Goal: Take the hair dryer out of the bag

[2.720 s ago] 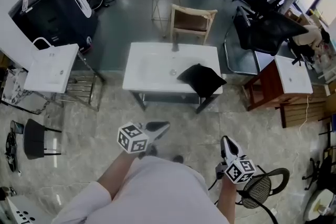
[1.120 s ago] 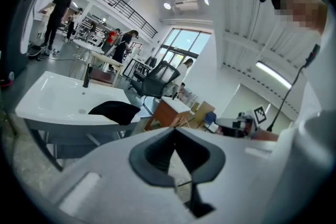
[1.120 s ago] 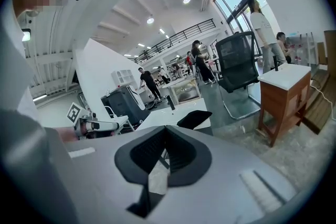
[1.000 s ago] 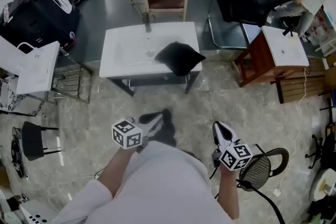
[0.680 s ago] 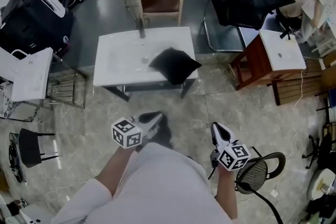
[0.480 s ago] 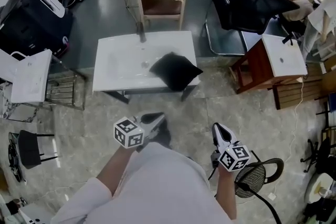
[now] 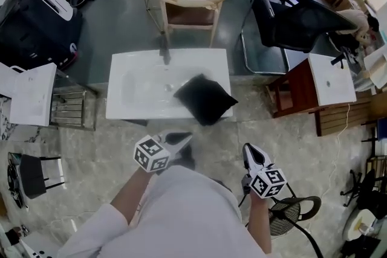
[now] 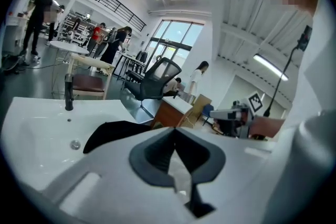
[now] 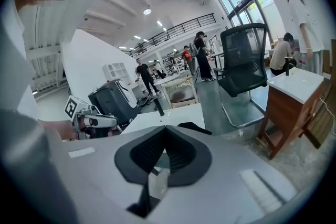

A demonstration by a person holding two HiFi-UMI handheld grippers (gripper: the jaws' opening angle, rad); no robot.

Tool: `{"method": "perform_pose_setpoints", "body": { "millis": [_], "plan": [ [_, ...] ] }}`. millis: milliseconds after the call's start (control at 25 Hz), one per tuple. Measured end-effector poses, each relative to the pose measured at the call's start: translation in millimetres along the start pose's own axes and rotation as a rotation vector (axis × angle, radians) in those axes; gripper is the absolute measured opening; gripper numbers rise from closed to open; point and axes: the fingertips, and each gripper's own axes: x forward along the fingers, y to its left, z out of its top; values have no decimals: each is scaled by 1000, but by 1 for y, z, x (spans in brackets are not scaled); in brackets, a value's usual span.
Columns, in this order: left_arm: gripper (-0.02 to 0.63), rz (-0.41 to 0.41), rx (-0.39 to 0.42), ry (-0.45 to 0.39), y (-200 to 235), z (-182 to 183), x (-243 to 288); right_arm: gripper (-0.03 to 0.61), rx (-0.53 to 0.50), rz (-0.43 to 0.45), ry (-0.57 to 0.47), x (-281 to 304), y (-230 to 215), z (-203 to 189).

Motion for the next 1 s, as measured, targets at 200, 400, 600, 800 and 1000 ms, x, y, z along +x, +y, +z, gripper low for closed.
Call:
{"method": "perform_pose_setpoints", "body": {
  "millis": [200,400,600,800,1000],
  "plan": [
    [2,3,-33,-8,38,12,4,6,-24,10,35,44,0,20],
    [2,12,-31,-6,62,15,5,6,-66,17,72,79,-2,30],
    [2,44,-72,-29,79,21,3,6,-91,49,99,104,0,40],
    [2,87,-128,-56,89,21,9,6,-153,83,144,121,-10,45],
    [2,143,-182,-87,94,21,29,6,-232,140,213,141,-31,48]
  ]
}}
